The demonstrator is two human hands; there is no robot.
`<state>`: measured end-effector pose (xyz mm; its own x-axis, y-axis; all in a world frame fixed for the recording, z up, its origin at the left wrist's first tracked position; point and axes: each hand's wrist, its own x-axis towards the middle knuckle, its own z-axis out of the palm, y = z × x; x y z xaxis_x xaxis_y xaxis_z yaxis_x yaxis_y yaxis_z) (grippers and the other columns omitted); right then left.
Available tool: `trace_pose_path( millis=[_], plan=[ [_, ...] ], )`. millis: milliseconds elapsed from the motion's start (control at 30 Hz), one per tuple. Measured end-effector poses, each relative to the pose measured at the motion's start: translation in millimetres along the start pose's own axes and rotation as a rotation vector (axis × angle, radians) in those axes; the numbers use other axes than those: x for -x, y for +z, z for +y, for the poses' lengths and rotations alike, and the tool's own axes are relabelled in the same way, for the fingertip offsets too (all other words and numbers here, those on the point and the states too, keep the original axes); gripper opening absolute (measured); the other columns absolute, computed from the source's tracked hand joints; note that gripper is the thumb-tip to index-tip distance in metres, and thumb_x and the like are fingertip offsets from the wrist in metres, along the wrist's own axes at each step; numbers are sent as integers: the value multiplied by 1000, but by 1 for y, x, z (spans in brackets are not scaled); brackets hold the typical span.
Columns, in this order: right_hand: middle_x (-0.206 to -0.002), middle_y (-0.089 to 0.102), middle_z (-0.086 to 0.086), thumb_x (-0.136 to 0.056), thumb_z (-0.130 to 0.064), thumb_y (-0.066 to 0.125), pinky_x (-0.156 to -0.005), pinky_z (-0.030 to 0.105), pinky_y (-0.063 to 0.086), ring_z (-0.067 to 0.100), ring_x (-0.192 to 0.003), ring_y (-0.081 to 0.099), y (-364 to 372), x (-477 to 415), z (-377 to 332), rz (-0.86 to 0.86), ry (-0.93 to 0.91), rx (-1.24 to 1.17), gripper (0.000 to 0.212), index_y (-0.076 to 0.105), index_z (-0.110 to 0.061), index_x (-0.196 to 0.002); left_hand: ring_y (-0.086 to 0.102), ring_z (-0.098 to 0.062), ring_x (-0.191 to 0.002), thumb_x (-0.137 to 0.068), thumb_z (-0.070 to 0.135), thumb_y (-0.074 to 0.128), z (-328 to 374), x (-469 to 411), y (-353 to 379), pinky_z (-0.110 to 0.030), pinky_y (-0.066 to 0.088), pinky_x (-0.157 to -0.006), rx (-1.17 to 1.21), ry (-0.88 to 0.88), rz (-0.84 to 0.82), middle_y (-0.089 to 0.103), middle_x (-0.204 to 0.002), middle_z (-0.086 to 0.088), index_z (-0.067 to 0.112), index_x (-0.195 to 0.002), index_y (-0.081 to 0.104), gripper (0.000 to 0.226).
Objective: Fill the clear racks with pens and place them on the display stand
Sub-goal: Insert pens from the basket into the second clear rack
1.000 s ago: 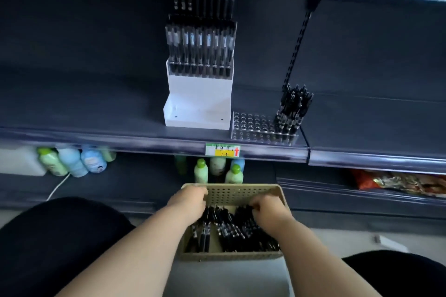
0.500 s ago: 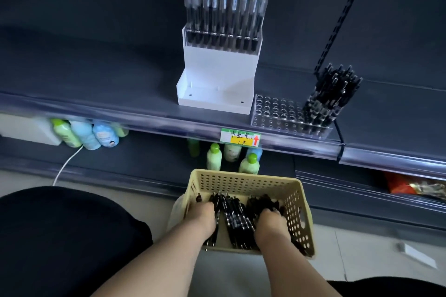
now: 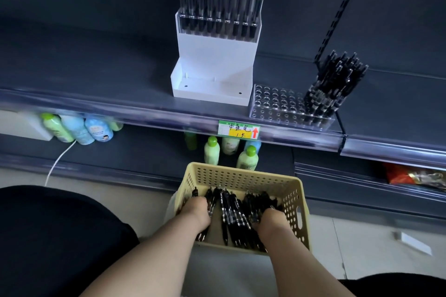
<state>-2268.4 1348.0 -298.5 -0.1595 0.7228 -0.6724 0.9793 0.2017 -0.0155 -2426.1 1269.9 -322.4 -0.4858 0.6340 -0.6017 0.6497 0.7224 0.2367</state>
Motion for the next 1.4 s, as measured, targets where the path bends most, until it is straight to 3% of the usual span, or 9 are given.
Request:
trace_pose_path(
  millis=[167,433,567,667,867,1000,1133,1267,1400],
  plan=[
    [-132,46,8,-88,-1,48,-80,32,48,24,-114,55,4,3,9,151,97,53,49,35,-6,-135,60,-26,-107,-88,19,54,-1,2,1,-29,48,-87,10,6,-1,63,-116,-8,12,-118,59,31],
    [-113,64,4,-85,-3,54,-72,28,44,21,-103,61,-6,8,10,116,91,29,30,61,-15,-112,56,-21,-108,-87,22,57,-2,10,-7,-24,38,-91,118,48,114,63,-112,-3,19,-110,57,23],
    [-111,62,7,-92,-15,52,-75,25,45,21,-102,60,-16,17,7,43,5,-81,26,58,-9,-117,52,-16,-83,-83,23,59,4,21,-23,-21,40,-69,192,126,180,64,-101,-1,22,-99,54,16],
    [-79,54,1,-89,-27,59,-68,22,48,16,-79,56,-41,31,0,23,-174,-106,20,59,-8,-95,54,-12,-70,-83,20,60,13,34,-45,-24,43,-59,280,240,228,59,-83,8,30,-111,44,33],
    [-91,60,3,-81,-20,61,-57,28,54,15,-72,61,-133,74,-16,283,-514,-300,54,35,-18,-128,59,-5,-75,-84,19,63,50,59,-128,-16,42,-57,406,477,333,58,-88,13,30,-124,41,47],
    [-71,52,-8,-82,-22,58,-37,10,38,6,-57,53,-193,92,-14,562,-614,-411,34,37,-19,-109,63,-3,-66,-84,24,65,80,70,-175,-16,44,-54,616,587,415,67,-79,9,31,-106,47,30],
    [-66,61,3,-88,-27,51,-46,24,40,19,-58,58,-245,97,-12,760,-611,-591,18,42,-12,-83,65,-2,-77,-86,31,60,111,71,-208,-20,44,-67,777,693,500,70,-81,16,35,-95,53,13],
    [-71,64,1,-88,-31,54,-54,27,45,16,-64,59,-282,89,-8,907,-594,-636,17,51,-14,-84,67,-7,-78,-86,25,64,141,58,-228,-28,52,-77,851,804,513,69,-83,12,31,-90,58,9],
    [-76,61,-2,-82,-18,60,-51,29,49,15,-61,60,-309,75,0,981,-580,-668,21,41,-21,-91,64,2,-74,-82,22,69,166,36,-243,-15,51,-69,815,877,523,68,-82,18,30,-85,60,13]
  ],
)
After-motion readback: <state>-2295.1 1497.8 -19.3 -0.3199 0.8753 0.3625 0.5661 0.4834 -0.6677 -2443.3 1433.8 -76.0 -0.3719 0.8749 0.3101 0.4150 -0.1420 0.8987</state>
